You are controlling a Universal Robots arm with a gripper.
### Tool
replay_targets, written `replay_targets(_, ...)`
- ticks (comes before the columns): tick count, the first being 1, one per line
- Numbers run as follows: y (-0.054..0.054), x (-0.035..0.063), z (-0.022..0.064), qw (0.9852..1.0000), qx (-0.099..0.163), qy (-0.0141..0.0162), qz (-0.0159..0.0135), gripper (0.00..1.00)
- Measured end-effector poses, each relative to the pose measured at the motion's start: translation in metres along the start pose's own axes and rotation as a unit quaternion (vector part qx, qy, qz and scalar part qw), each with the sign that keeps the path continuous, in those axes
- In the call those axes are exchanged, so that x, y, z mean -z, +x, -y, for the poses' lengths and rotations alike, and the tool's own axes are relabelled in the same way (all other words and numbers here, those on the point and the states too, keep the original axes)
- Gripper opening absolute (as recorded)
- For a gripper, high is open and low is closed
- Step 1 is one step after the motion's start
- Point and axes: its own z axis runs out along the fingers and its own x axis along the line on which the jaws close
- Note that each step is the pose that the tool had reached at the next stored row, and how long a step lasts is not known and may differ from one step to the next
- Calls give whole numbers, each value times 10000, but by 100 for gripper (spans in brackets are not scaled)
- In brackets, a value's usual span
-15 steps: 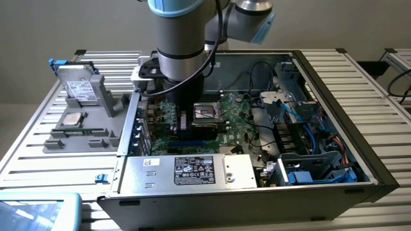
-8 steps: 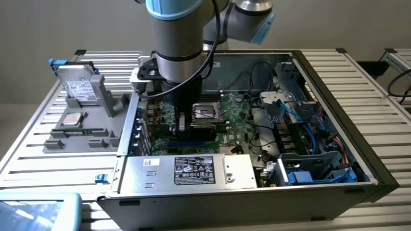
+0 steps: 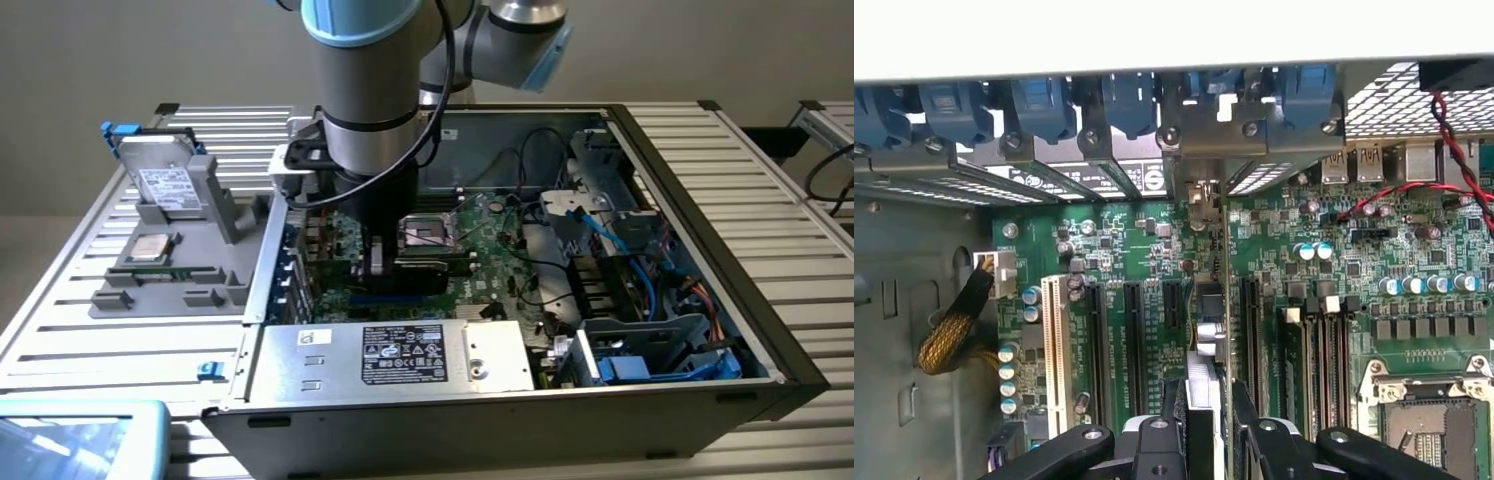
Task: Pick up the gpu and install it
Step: 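Insert the gpu into the slot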
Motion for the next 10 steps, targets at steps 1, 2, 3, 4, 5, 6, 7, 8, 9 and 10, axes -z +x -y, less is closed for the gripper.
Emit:
replay_targets(1,0,-6,-2,10000,1,1,1,29)
replay_targets(2,0,-11,-3,10000,0,0,1,29)
replay_targets(3,1,-12,-6,10000,0,0,0,29)
replay_targets(4,1,-14,-12,10000,0,0,1,29)
replay_targets(5,1,-14,-14,10000,0,0,1,29)
replay_targets(6,1,-15,-14,10000,1,0,2,29)
replay_targets(7,1,-17,-15,10000,0,0,7,29)
replay_targets(8,2,-19,-15,10000,0,-1,14,29)
replay_targets(9,2,-23,-16,10000,0,-1,19,29)
replay_targets(10,2,-28,-16,10000,0,-1,24,29)
